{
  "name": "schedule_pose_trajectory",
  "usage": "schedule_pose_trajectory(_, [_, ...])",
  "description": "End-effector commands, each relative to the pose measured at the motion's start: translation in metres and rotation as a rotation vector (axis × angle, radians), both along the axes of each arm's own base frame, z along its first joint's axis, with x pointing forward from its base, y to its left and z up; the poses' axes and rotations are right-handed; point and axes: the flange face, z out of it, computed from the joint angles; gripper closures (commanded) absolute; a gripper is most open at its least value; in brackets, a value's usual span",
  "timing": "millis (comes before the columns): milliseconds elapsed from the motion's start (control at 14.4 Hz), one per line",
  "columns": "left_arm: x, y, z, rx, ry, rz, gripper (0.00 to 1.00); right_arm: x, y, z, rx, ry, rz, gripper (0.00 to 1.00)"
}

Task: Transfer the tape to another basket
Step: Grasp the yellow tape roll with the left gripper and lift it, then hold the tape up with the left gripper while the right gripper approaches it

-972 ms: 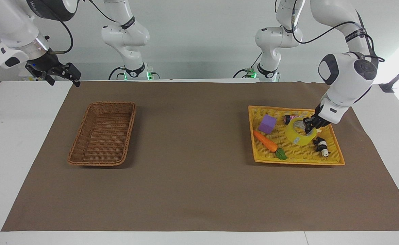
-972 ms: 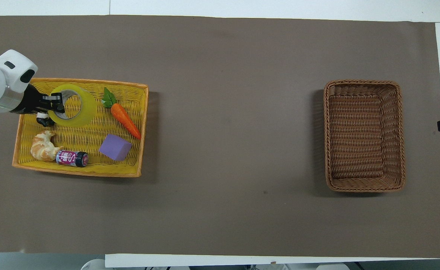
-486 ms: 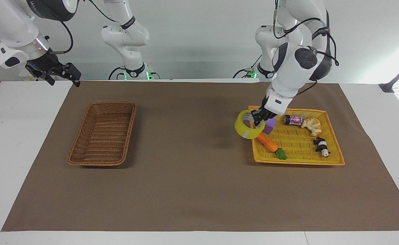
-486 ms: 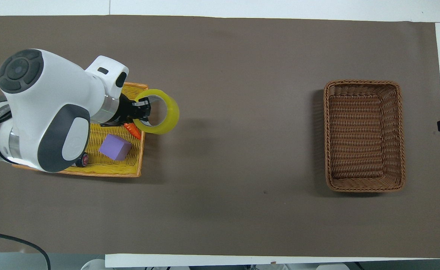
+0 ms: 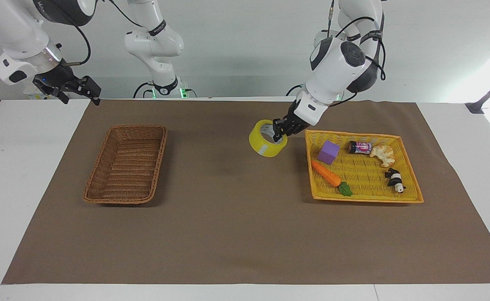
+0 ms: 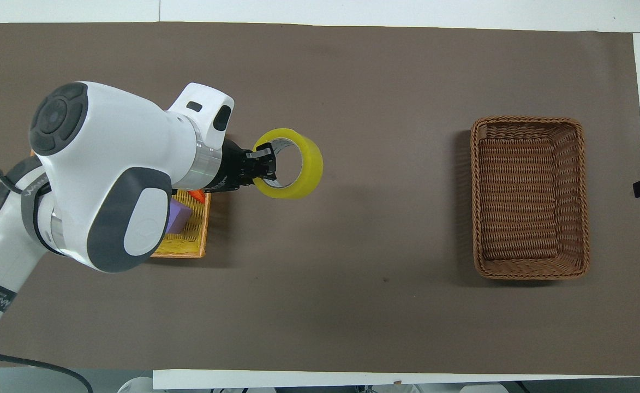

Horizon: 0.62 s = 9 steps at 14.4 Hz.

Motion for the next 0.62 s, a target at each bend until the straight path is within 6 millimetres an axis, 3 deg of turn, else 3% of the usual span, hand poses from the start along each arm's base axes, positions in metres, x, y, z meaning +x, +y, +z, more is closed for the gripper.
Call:
schedule_pose_trajectory(0, [0.004, -0.012, 0.008, -0.046, -0.020, 0.031, 1.00, -0.005, 0.008, 0.005, 0.203, -0.049, 0.074, 0.00])
schedule_pose_trajectory(278, [0.002, -0.015, 0.011, -0.050, -0.020, 0.030, 1.00, -0.004, 0.040, 0.005, 0.438, -0.072, 0.060, 0.00])
schedule_pose_trajectory(556, [-0.001, -0.020, 0.017, -0.059, -0.024, 0.031, 1.00, -0.016, 0.061, -0.019, 0.637, -0.070, -0.038, 0.00])
